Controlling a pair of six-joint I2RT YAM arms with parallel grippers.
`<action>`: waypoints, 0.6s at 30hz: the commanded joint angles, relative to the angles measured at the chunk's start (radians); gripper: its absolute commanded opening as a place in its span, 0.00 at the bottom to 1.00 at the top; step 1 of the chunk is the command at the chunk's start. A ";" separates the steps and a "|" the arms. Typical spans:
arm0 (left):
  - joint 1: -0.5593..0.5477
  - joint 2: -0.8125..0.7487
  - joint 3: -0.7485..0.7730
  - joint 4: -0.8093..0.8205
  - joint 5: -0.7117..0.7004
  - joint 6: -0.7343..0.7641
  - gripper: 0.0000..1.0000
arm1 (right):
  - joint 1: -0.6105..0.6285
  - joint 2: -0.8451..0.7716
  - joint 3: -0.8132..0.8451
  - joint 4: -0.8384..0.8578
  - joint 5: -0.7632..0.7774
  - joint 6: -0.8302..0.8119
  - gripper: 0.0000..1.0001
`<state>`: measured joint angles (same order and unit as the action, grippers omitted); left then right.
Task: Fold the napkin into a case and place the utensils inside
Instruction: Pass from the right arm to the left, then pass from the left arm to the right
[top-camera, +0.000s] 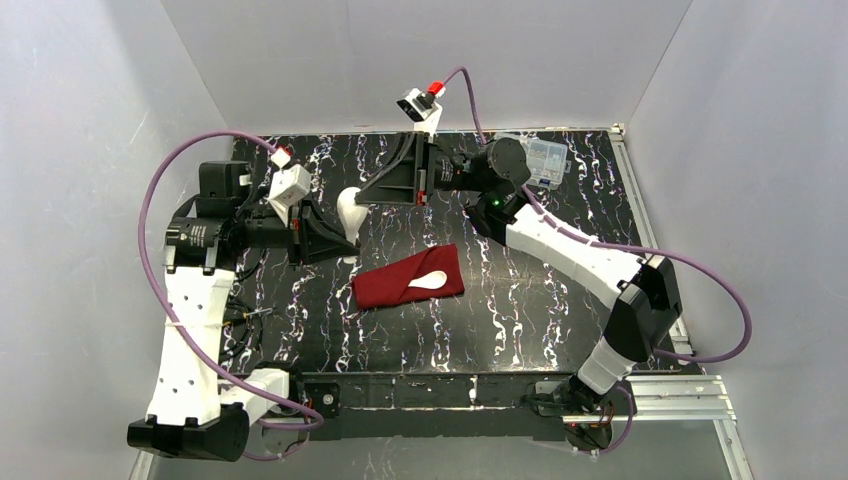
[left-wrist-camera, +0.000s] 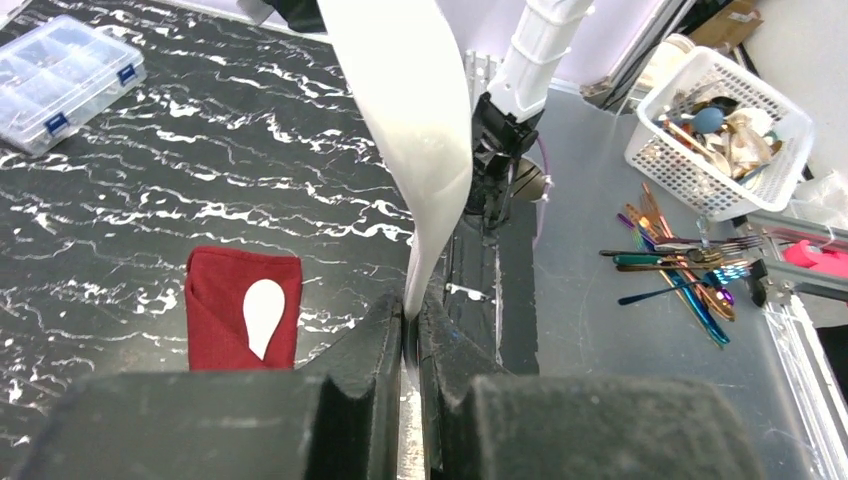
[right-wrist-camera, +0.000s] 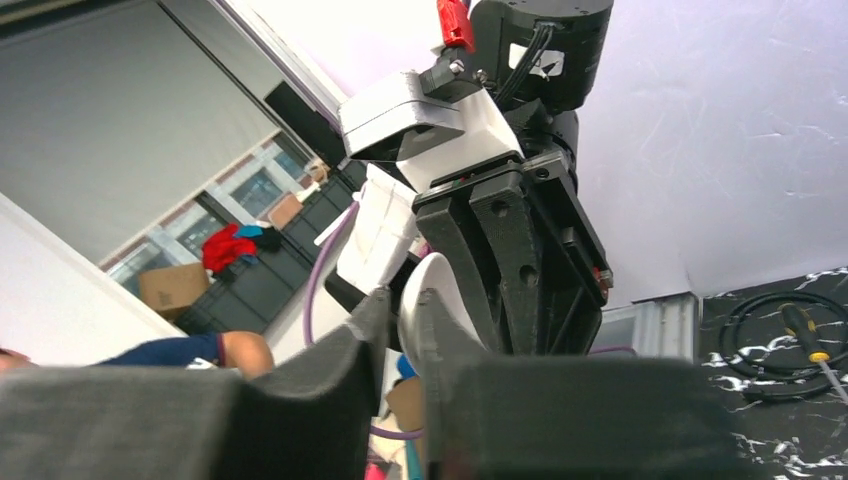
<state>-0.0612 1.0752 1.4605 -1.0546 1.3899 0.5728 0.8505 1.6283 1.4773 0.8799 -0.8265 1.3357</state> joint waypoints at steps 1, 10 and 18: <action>-0.005 -0.004 -0.027 -0.020 -0.084 0.067 0.00 | 0.004 -0.009 0.037 -0.032 -0.007 -0.086 0.40; -0.016 -0.039 -0.216 0.318 -0.764 0.344 0.00 | -0.137 -0.076 0.140 -1.019 0.236 -0.528 0.87; -0.240 -0.201 -0.620 0.956 -1.257 0.833 0.00 | -0.132 -0.057 0.078 -1.166 0.431 -0.424 0.86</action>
<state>-0.2008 0.9859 1.0359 -0.5404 0.4305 1.0641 0.7048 1.5902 1.6035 -0.1864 -0.4934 0.8719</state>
